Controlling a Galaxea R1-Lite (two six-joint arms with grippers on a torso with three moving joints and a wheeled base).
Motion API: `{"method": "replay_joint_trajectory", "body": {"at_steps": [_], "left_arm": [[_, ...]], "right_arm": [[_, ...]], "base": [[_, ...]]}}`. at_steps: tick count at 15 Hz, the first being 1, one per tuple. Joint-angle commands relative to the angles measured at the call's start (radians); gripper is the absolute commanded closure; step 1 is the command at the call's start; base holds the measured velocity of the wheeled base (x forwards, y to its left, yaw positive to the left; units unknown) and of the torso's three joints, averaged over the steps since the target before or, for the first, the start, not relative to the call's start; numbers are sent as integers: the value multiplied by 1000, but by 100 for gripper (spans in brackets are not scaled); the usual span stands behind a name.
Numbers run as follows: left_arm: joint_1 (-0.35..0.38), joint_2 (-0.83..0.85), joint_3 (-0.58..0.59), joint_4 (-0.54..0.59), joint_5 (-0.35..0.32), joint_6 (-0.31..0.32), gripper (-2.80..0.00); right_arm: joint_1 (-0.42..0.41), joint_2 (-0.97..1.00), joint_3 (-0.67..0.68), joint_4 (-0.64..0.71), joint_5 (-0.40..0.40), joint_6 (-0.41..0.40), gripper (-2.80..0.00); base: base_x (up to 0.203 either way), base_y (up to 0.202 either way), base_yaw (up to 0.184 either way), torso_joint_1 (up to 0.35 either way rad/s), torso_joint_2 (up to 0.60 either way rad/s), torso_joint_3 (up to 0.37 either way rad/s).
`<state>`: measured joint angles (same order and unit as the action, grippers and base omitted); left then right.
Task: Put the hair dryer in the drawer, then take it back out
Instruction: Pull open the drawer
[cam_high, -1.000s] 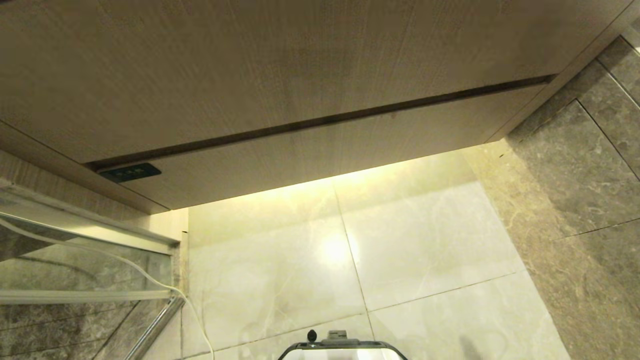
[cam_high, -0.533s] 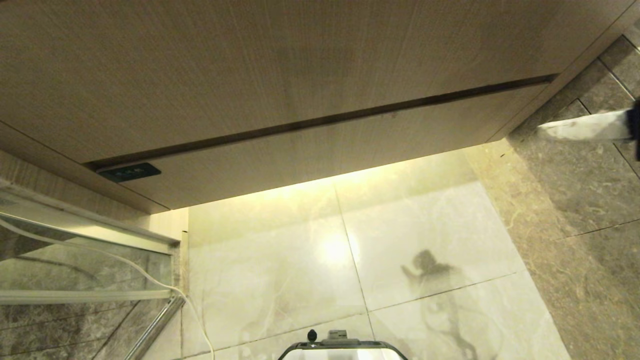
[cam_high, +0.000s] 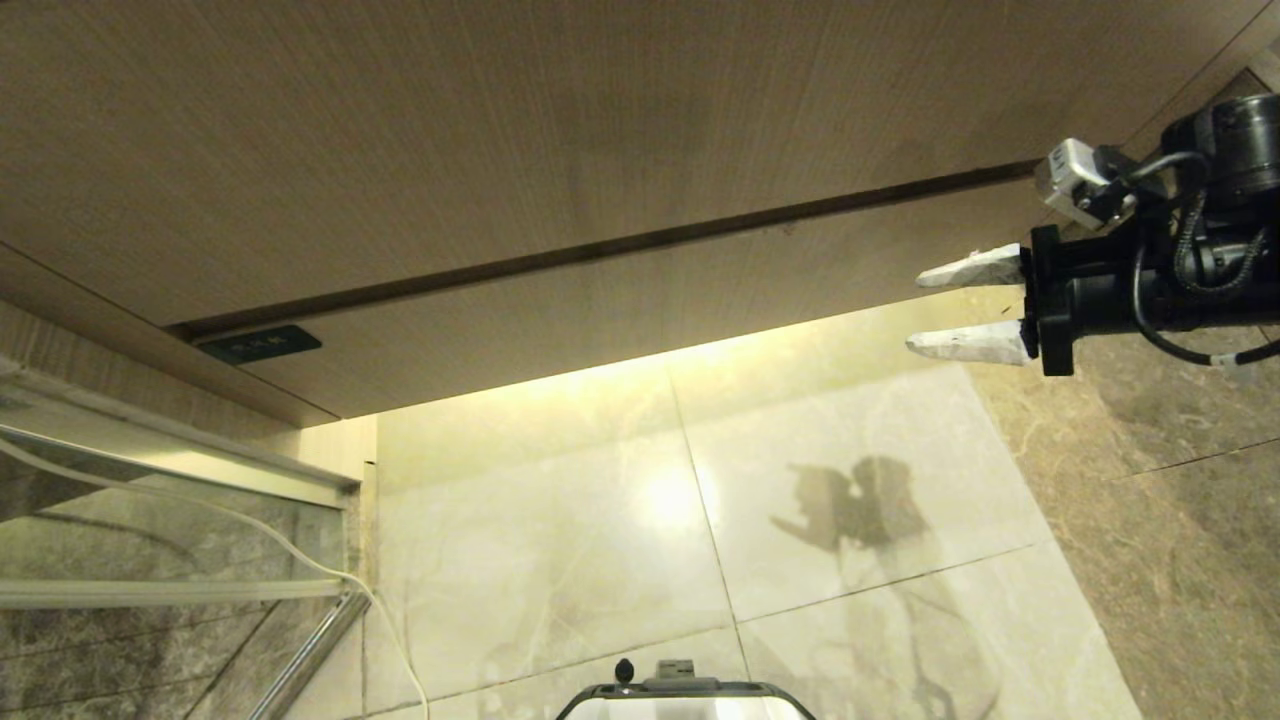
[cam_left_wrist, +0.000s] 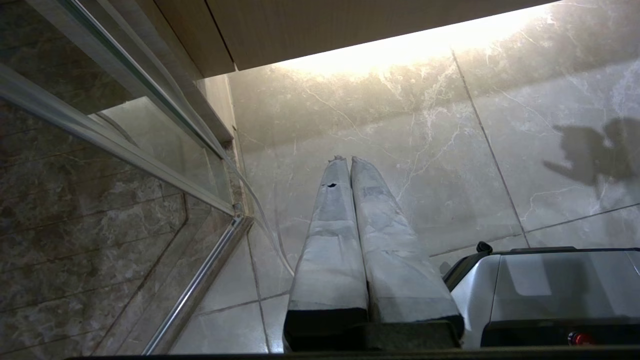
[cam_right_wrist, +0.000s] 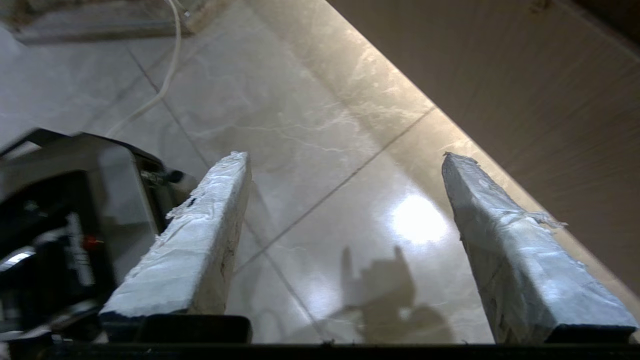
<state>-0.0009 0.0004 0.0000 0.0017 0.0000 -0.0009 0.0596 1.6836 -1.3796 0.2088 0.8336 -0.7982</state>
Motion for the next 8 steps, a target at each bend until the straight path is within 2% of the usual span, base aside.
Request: {"method": "replay_joint_trajectory", "body": {"at_steps": [1, 3, 4, 6, 7, 8], "left_arm": [[-1, -1, 1, 0, 0, -1, 0], [-1, 0, 0, 0, 0, -1, 0], [-1, -1, 1, 0, 0, -1, 0], [-1, 0, 0, 0, 0, 0, 0], [-1, -2, 0, 0, 0, -1, 0], [-1, 0, 0, 0, 0, 0, 0]], "right_arm": [[-12, 133, -93, -1, 6, -37, -280], [-4, 200, -222, -10, 2, -5, -280], [7, 227, -283, -12, -9, 52, -280], [42, 268, -386, -20, -111, 278, -280], [72, 281, -418, -22, -162, 363, -280], [95, 284, -428, -16, -181, 388, -280]], "base": [[0, 0, 0, 0, 0, 0], [0, 0, 0, 0, 0, 0], [0, 0, 0, 0, 0, 0], [0, 0, 0, 0, 0, 0], [0, 0, 0, 0, 0, 0], [0, 0, 0, 0, 0, 0]]}}
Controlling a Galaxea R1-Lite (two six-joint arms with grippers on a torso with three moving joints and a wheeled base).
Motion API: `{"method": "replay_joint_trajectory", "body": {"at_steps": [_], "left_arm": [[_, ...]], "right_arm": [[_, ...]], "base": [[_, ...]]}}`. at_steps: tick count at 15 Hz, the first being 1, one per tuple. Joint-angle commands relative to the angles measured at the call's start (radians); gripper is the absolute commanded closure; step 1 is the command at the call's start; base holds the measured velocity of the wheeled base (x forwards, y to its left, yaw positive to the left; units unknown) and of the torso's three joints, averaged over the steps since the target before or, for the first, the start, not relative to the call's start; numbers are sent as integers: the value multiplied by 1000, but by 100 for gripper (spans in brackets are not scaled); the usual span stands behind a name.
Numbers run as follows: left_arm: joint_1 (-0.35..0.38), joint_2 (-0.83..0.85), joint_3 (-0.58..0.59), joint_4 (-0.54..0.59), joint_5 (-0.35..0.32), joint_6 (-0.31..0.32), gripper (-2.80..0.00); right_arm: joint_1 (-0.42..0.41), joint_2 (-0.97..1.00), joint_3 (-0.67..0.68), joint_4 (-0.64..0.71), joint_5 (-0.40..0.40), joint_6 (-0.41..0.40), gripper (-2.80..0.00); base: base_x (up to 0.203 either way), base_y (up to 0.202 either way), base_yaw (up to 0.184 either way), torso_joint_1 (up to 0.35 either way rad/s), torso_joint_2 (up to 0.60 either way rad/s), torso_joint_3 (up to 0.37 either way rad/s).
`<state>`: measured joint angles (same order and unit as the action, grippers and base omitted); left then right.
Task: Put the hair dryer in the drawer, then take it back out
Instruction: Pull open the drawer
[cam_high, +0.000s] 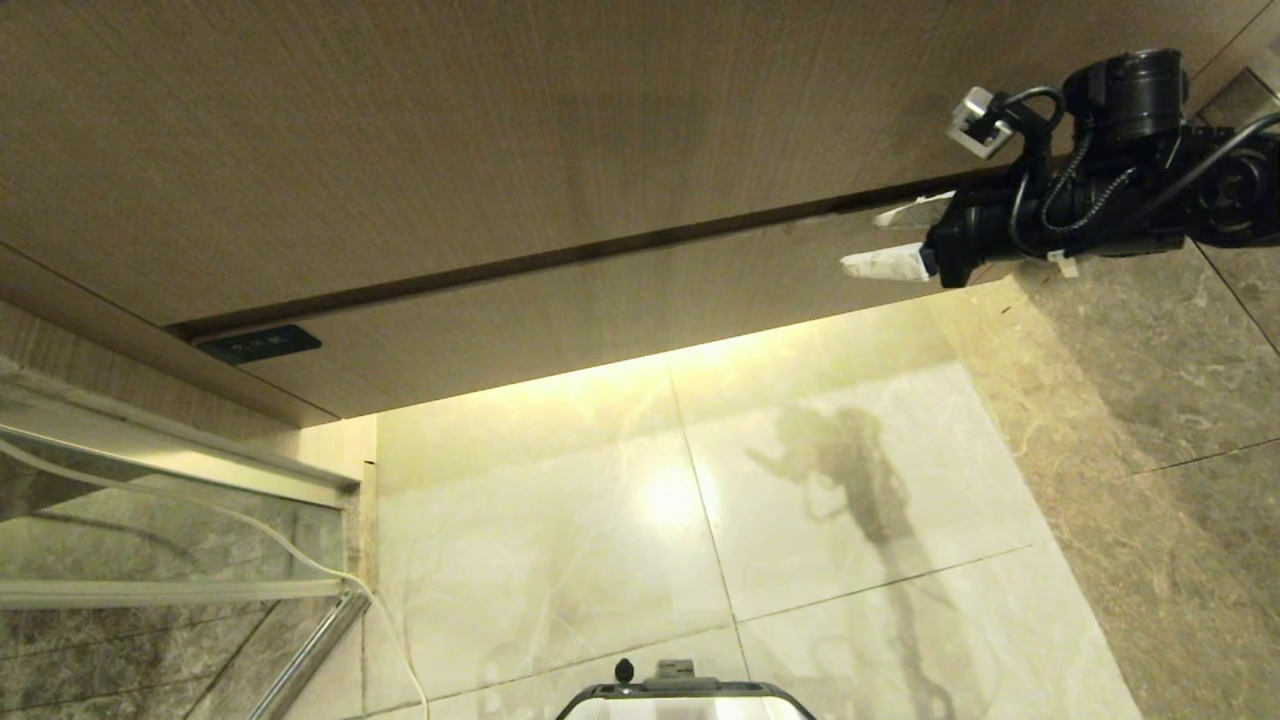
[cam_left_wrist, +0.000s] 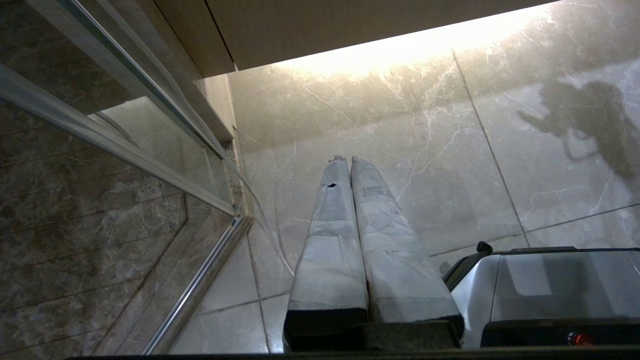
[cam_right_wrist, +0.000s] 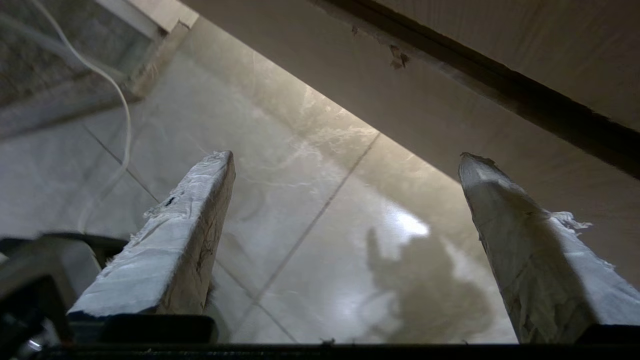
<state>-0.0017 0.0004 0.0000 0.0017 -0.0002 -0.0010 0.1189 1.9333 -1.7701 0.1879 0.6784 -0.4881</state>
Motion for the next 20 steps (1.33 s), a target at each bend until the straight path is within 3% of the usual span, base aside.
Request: {"method": "replay_joint_trajectory", "body": {"at_steps": [1, 3, 6, 8, 10, 14, 20], "left_arm": [[0, -2, 1, 0, 0, -1, 0], [0, -1, 0, 0, 0, -1, 0], [0, 0, 2, 0, 0, -1, 0], [0, -2, 1, 0, 0, -1, 0], [0, 0, 0, 0, 0, -1, 0], [0, 0, 1, 0, 0, 0, 0], [0, 0, 0, 0, 0, -1, 0]], "right_arm": [[58, 32, -35, 8, -28, 80, -280], [85, 34, -27, 4, -30, 31, -280], [99, 37, 0, 34, -24, -134, -280], [100, 31, 8, 110, -24, -160, -280], [99, 18, 10, 148, -29, -135, -280], [98, 20, 51, 98, 10, -349, -280], [91, 41, 102, -9, 24, -501, -280]], "base": [[0, 0, 0, 0, 0, 0], [0, 0, 0, 0, 0, 0], [0, 0, 0, 0, 0, 0], [0, 0, 0, 0, 0, 0], [0, 0, 0, 0, 0, 0], [0, 0, 0, 0, 0, 0], [0, 0, 0, 0, 0, 0]]}}
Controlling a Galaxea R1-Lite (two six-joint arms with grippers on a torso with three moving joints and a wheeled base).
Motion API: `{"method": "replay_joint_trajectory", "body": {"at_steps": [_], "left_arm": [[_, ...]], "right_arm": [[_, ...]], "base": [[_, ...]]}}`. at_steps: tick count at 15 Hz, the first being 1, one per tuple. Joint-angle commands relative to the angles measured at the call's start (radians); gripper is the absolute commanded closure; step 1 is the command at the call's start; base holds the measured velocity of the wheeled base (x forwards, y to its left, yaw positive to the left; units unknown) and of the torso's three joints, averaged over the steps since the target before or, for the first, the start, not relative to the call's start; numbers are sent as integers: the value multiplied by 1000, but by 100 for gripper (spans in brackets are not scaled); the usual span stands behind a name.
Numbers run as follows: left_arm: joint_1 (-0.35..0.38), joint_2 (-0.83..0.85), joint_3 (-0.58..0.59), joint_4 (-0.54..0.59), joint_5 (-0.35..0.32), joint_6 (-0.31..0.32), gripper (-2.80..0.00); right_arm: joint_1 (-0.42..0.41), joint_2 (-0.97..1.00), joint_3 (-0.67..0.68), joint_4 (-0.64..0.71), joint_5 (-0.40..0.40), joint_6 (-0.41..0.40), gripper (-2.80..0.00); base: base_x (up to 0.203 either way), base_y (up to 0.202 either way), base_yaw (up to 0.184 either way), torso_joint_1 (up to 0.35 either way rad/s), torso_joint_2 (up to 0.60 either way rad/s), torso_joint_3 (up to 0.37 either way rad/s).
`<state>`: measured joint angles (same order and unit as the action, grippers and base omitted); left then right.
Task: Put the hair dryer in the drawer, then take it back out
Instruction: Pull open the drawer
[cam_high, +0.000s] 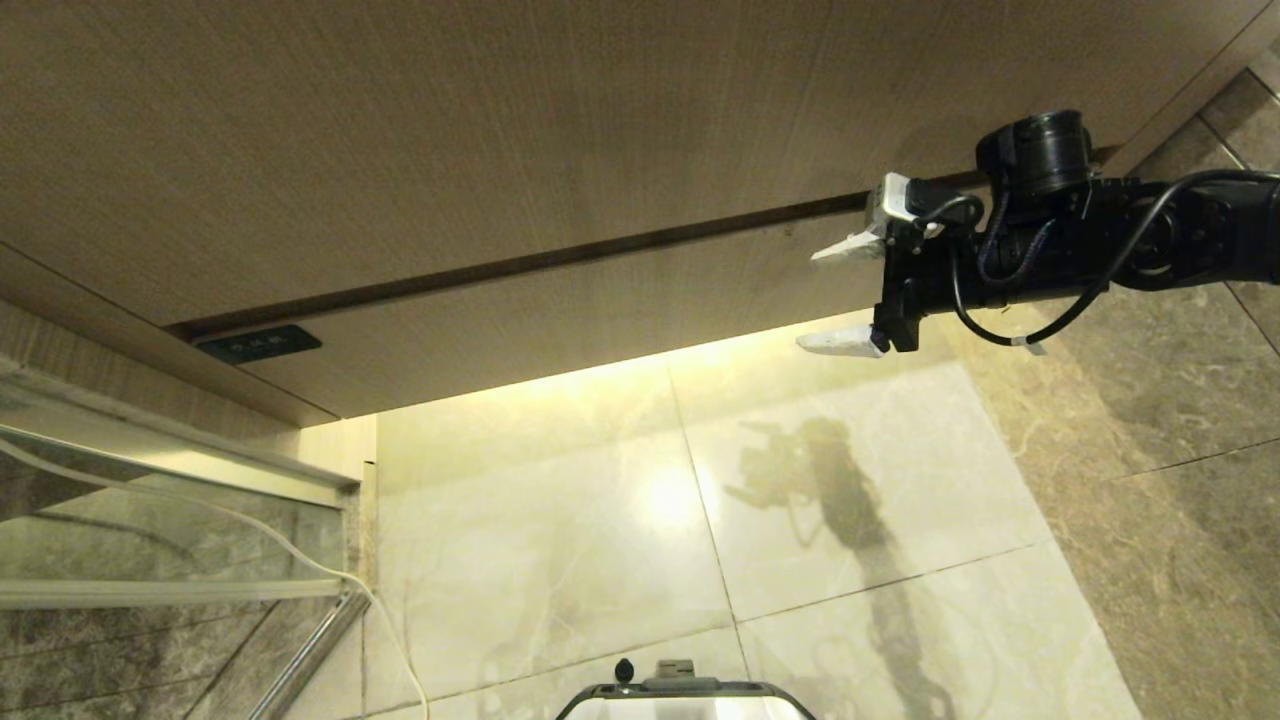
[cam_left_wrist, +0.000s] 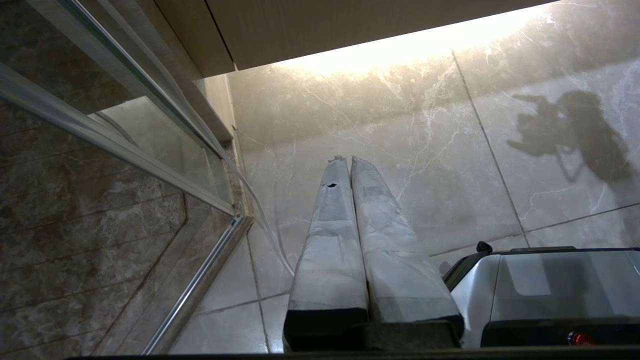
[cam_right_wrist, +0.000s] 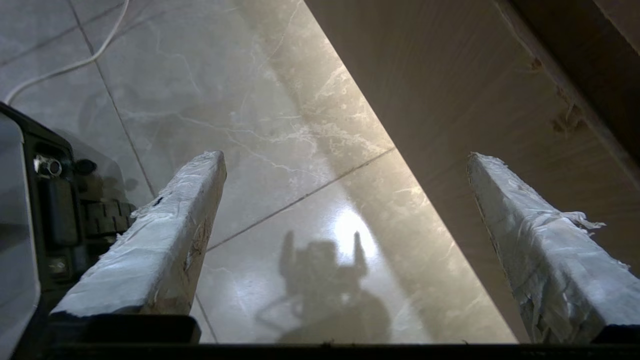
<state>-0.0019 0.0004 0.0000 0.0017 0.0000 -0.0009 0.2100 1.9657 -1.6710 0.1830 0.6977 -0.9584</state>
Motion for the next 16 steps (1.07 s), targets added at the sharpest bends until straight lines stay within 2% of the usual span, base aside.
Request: {"method": "replay_joint_trajectory", "body": {"at_steps": [1, 2, 6, 13, 16], "left_arm": [[0, -1, 0, 0, 0, -1, 0], [0, 0, 1, 0, 0, -1, 0], [0, -2, 2, 0, 0, 0, 0], [0, 0, 0, 0, 0, -1, 0], [0, 0, 0, 0, 0, -1, 0]], "right_arm": [[0, 13, 1, -12, 5, -64, -280], [-3, 17, 2, -16, 5, -99, -280], [-12, 56, -24, -81, 6, -142, -280], [-35, 102, -95, -134, 6, -148, -280], [-38, 110, -103, -196, 9, -145, -280]], "base": [[0, 0, 0, 0, 0, 0], [0, 0, 0, 0, 0, 0], [0, 0, 0, 0, 0, 0], [0, 0, 0, 0, 0, 0], [0, 0, 0, 0, 0, 0]]}}
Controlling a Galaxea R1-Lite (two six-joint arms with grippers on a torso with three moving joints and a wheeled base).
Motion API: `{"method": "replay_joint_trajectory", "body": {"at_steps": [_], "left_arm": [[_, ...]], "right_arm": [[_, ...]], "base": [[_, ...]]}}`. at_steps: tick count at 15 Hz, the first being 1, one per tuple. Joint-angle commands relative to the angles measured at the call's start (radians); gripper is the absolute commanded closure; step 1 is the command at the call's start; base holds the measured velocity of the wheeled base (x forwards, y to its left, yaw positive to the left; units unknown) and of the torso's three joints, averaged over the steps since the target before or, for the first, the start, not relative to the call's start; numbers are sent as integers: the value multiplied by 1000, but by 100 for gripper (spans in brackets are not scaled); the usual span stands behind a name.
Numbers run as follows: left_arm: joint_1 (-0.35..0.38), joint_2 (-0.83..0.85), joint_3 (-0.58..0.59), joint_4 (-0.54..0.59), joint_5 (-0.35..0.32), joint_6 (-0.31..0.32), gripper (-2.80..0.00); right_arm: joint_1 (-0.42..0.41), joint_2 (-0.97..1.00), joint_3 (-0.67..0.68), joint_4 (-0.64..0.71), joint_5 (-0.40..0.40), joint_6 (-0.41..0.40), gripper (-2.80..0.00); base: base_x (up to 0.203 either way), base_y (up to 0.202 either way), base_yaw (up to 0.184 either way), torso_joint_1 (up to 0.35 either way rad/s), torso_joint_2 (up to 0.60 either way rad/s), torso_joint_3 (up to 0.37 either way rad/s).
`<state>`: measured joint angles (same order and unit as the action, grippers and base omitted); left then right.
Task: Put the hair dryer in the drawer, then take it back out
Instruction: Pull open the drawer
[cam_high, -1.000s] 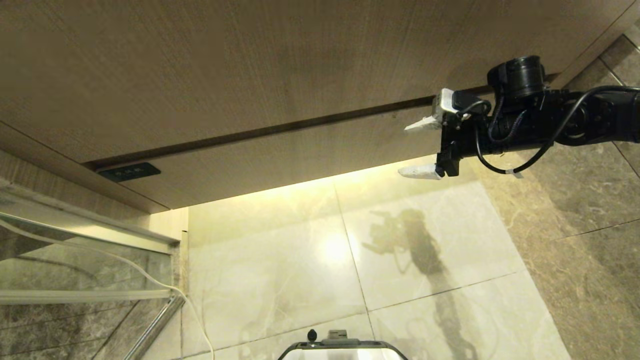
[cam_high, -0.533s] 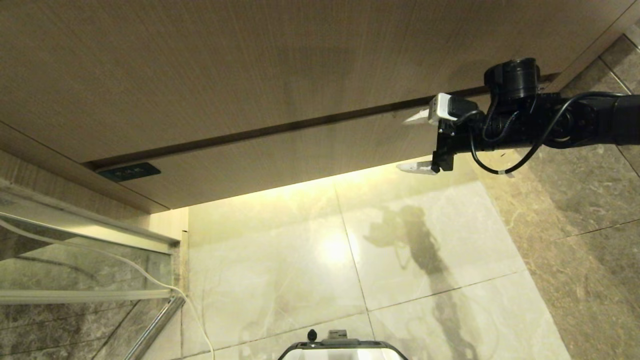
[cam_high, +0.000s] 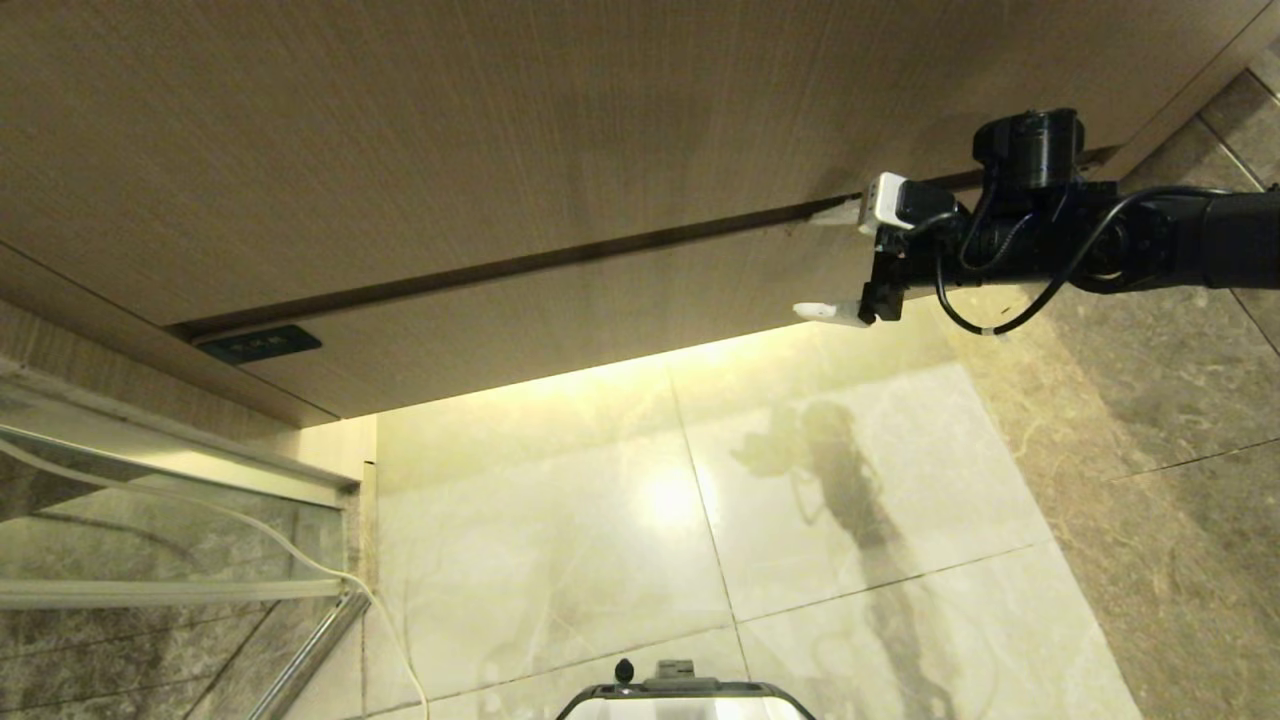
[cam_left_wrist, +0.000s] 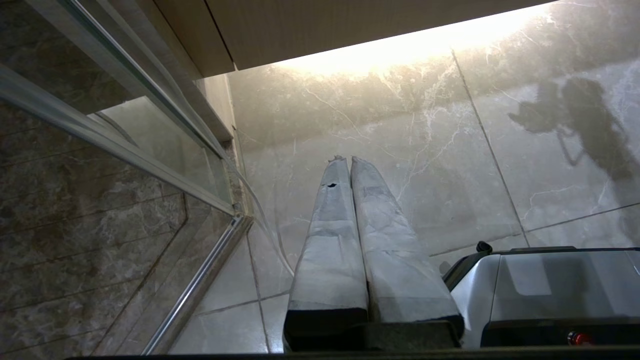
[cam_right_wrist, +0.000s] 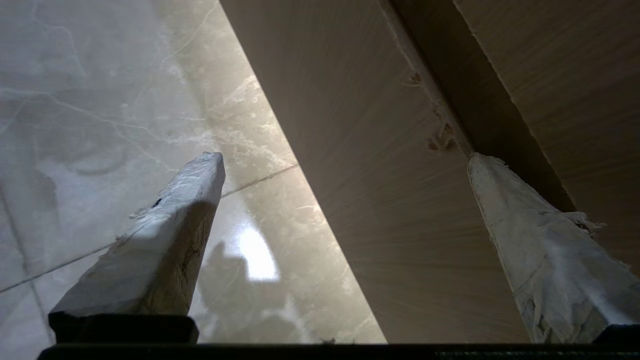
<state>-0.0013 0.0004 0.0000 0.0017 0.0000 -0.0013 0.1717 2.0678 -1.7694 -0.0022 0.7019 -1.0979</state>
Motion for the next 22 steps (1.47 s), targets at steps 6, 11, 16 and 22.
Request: {"method": "replay_joint_trajectory", "body": {"at_steps": [6, 11, 16, 22], "left_arm": [[0, 0, 1, 0, 0, 0, 0], [0, -2, 1, 0, 0, 0, 0], [0, -1, 1, 0, 0, 0, 0], [0, -2, 0, 0, 0, 0, 0]], "right_arm": [[-1, 11, -3, -32, 7, -8, -280], [0, 44, -18, -78, 7, -10, -280], [0, 86, -31, -64, -2, 1, -280], [-2, 56, -36, -19, 0, 50, -280]], "base": [[0, 0, 0, 0, 0, 0], [0, 0, 0, 0, 0, 0], [0, 0, 0, 0, 0, 0], [0, 0, 0, 0, 0, 0]]}}
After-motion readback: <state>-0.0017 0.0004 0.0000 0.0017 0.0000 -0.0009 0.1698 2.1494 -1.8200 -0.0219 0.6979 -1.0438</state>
